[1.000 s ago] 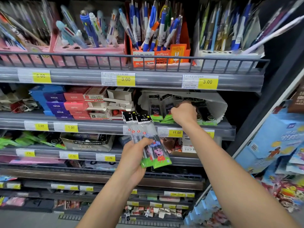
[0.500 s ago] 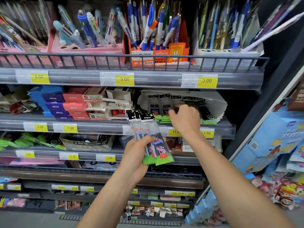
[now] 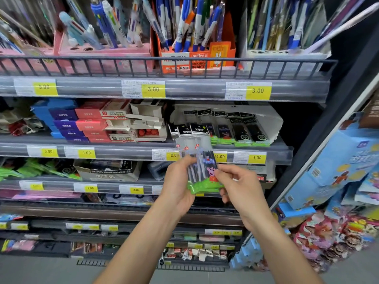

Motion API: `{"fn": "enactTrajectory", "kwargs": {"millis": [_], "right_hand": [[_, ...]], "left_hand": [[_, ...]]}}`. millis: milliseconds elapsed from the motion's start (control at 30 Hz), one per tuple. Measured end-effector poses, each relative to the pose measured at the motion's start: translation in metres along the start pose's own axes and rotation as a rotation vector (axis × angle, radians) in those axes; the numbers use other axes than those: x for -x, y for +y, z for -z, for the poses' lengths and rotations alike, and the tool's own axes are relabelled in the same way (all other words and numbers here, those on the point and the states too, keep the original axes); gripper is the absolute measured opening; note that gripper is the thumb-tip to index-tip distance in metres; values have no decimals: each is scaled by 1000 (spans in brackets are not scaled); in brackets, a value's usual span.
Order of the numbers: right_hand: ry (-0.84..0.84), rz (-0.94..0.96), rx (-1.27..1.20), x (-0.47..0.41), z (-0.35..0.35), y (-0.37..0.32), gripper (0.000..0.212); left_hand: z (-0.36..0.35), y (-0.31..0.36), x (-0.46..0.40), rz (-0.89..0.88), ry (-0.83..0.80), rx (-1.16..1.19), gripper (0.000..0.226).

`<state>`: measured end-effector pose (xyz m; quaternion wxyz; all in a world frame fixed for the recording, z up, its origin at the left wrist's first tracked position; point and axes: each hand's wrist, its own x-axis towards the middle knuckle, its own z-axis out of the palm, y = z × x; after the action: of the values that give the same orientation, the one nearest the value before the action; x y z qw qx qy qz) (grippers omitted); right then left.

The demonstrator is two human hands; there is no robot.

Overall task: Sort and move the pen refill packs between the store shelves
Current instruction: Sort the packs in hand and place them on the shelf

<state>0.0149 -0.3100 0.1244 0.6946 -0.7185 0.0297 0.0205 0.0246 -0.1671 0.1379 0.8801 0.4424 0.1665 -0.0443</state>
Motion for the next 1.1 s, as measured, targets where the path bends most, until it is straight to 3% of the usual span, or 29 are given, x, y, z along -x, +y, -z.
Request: {"fn": "enactTrajectory", "kwargs": {"millis": [367, 467, 667, 733, 900, 1100], "right_hand": [[74, -76, -130, -21, 11, -13, 14], [90, -51, -160, -44, 20, -32, 38], [340, -96, 36, -121, 31, -54, 14], [334, -102, 158, -137, 29, -56, 14], [359, -1, 769, -141, 25, -54, 18], [243, 164, 942, -123, 22, -48, 27]], "left_hand": [[2, -7, -6, -57, 2, 23, 22], [6, -1, -6, -46, 18, 66, 26], [8, 3, -5, -26, 8, 129, 27], [9, 3, -5, -21, -2, 125, 28], [12, 6, -4, -11, -16, 116, 28], [13, 6, -5, 4, -29, 101, 28]]}}
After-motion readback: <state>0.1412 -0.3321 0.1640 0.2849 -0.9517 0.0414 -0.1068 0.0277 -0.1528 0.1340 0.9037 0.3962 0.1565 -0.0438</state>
